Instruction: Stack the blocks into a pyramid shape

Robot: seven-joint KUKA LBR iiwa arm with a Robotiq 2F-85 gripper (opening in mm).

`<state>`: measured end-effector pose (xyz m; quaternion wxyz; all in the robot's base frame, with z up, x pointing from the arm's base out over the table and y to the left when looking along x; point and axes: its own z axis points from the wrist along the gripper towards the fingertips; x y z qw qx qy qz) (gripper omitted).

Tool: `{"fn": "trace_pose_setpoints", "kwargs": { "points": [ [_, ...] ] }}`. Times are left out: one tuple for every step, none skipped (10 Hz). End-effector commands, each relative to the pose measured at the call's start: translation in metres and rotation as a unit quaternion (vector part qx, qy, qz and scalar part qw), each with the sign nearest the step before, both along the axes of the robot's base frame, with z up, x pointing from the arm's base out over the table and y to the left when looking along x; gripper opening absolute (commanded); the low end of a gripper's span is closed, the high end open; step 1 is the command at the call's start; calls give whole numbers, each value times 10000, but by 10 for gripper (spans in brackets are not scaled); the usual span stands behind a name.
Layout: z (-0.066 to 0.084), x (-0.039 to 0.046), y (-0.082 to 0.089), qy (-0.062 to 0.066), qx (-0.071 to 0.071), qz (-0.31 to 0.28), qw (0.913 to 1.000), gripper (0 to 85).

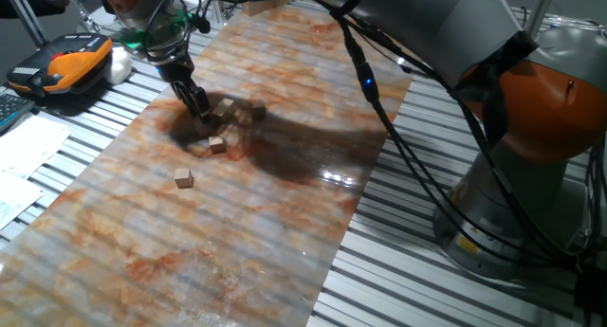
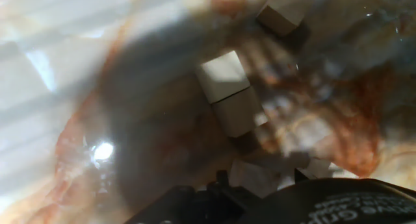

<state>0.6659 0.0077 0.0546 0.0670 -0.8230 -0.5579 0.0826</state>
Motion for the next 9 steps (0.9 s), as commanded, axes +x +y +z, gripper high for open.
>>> {"fn": "trace_pose_setpoints", "kwargs": {
  "points": [
    [-16,-6,-7,-13,68,-35,10000,510],
    [-12,-6,-6,8,118,-91,9999,510],
    [-5,-8,-6,54,222,-255,9994,510],
    [1,-7,-10,109,228,-280,9993,510],
    [12,-8,-13,161,223,-298,9992,510],
    [21,-5,-14,176,151,-207,9995,510],
    [18,-5,-10,195,44,-78,9998,510],
    [25,0,2,239,-168,181,9994,510],
    [29,6,15,366,-369,399,9978,510]
  ]
}}
